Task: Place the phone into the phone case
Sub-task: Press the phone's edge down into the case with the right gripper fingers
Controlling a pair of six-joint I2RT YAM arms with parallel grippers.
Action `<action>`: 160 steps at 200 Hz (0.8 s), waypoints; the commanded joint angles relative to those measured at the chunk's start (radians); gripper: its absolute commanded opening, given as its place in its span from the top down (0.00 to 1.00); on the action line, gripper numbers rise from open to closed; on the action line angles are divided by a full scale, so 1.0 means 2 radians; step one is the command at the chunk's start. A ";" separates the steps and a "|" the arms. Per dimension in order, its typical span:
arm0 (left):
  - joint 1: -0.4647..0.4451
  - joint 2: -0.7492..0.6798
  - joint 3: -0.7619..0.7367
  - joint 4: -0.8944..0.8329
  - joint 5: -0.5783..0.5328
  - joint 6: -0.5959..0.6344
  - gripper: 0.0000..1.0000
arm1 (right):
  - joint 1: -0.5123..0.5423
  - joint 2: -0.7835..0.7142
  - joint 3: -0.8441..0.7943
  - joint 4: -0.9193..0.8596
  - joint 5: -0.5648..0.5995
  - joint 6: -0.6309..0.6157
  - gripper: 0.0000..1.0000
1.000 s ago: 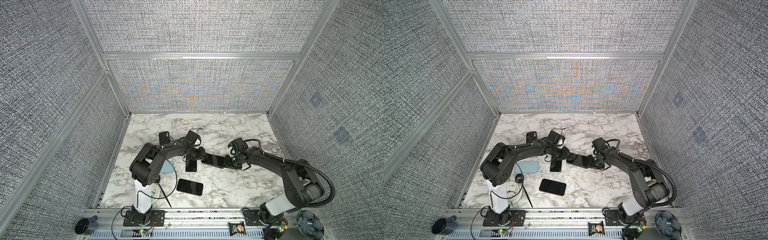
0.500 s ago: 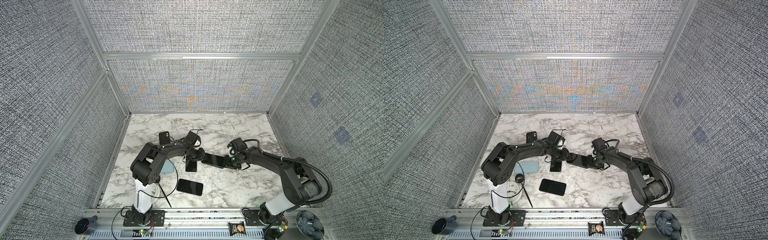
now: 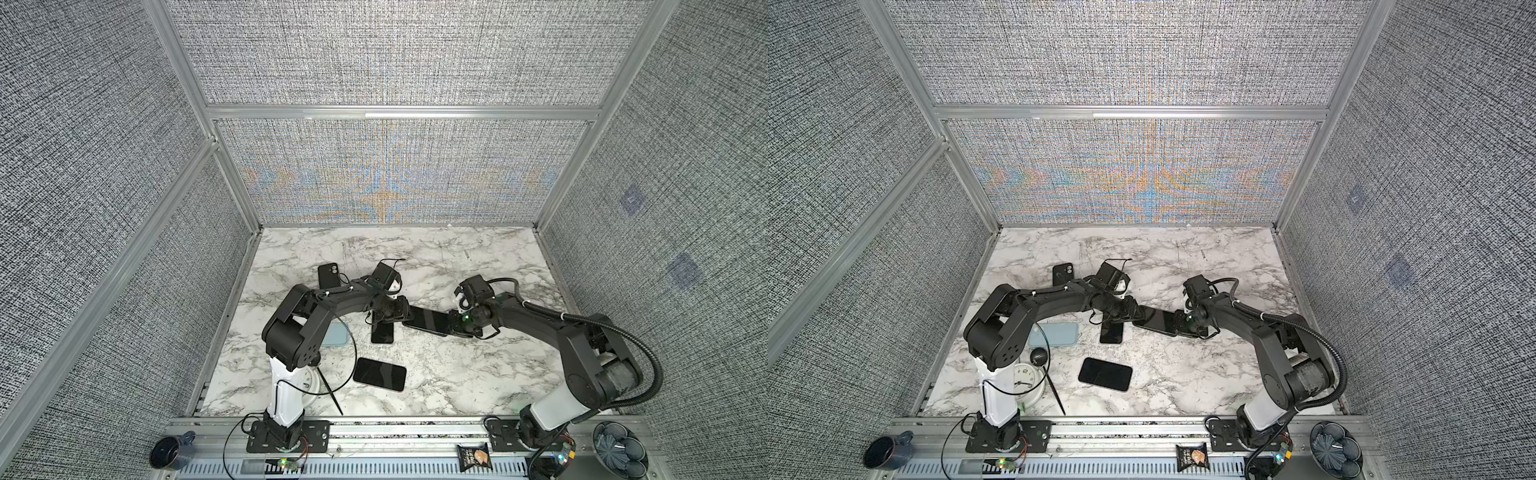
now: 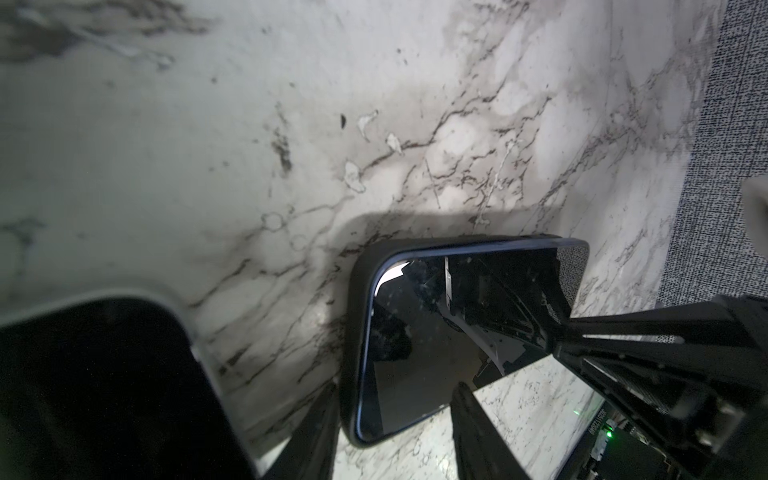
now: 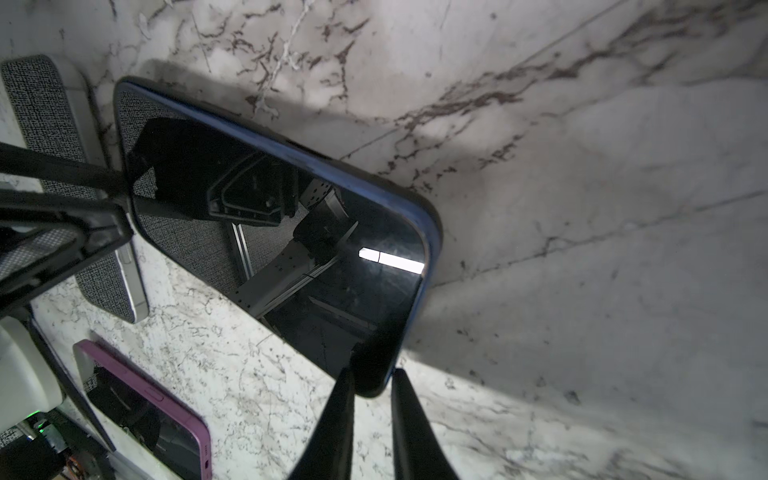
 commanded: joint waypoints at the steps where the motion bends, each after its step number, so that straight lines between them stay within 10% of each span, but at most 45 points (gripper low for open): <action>1: 0.000 0.002 0.000 0.008 0.011 0.003 0.55 | 0.002 0.001 0.003 0.010 -0.013 0.002 0.80; 160: 0.000 0.000 -0.011 0.025 0.021 -0.007 0.56 | 0.011 0.011 0.005 0.027 -0.023 0.012 0.83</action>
